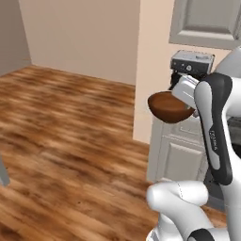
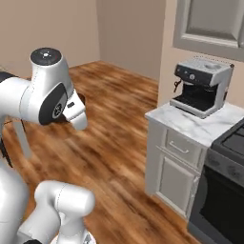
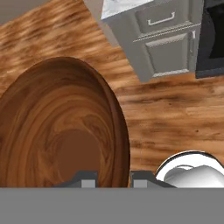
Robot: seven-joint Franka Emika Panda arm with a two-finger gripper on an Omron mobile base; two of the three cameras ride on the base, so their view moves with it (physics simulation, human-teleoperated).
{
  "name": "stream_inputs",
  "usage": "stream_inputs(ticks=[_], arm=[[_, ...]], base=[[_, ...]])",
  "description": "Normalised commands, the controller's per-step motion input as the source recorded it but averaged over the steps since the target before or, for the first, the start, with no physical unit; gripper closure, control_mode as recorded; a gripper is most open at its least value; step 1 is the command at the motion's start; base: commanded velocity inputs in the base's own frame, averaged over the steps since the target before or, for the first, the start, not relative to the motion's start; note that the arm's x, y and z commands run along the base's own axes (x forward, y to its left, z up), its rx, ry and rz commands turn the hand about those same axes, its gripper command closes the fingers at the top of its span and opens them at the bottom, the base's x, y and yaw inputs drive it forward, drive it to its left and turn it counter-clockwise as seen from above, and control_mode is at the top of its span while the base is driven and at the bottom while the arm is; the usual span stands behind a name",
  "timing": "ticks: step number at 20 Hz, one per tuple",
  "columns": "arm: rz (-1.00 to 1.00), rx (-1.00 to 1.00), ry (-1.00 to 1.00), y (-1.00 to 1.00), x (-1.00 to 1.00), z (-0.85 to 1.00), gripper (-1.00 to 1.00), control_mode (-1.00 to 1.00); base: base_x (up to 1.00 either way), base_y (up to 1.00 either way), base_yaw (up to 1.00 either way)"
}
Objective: Take the smaller bowl and place it next to the appetizer plate on the dining counter , and place the larger bowl next to the plate with cooked food.
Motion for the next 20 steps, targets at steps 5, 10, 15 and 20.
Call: stream_inputs(ticks=[5, 10, 15, 20], arm=[[0.0, 0.0, 0.0, 0.0, 0.0, 0.0, 1.0, 1.0], [0.0, 0.0, 0.0, 0.0, 0.0, 0.0, 1.0, 1.0], [0.0, 0.0, 0.0, 0.0, 0.0, 0.0, 1.0, 1.0], [0.0, 0.0, 0.0, 0.0, 0.0, 0.0, 1.0, 1.0]], base=[[0.57, 1.0, 0.39], [0.54, 1.0, 0.39], [0.56, 0.99, 0.39], [0.52, 0.92, 0.38]])
